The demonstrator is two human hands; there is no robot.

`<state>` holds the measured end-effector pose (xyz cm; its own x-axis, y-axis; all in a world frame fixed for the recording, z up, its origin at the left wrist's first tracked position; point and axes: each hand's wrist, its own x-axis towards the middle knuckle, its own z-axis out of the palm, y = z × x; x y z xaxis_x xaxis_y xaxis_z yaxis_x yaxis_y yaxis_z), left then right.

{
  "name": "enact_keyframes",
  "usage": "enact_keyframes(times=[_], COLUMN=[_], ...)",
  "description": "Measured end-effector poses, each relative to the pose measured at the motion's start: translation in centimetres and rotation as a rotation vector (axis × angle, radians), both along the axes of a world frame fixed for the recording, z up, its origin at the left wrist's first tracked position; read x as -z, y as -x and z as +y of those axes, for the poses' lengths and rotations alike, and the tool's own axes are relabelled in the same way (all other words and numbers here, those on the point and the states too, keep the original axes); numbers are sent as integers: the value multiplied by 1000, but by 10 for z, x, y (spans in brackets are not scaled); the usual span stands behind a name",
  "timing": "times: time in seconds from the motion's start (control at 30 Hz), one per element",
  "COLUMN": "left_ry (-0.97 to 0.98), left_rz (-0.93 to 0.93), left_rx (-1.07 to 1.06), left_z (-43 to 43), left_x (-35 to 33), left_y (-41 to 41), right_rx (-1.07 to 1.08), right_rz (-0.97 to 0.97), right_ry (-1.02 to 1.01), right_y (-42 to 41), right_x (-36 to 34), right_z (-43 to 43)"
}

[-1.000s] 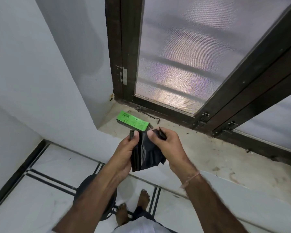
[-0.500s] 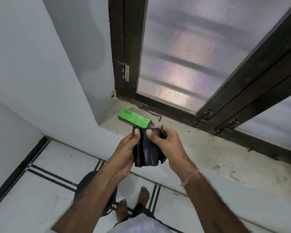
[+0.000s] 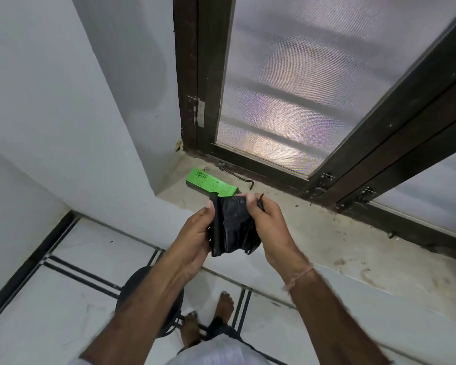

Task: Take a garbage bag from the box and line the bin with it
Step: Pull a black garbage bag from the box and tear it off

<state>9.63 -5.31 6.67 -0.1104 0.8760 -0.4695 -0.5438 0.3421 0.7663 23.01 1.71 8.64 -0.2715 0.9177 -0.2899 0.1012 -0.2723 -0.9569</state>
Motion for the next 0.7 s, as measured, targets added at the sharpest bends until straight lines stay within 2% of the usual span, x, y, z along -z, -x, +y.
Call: enact_keyframes(times=[0.43,0.7], left_ry=[33,-5], left_rz=[-18,23], left_rx=[-61,-38], left_z=[-1,0], left_x=[1,1], left_y=[1,1], right_rx=[5,-53], right_rz=[-68,-18], right_ry=[-22,55], right_y=[-6,-3], right_x=[11,6], right_z=[4,-2])
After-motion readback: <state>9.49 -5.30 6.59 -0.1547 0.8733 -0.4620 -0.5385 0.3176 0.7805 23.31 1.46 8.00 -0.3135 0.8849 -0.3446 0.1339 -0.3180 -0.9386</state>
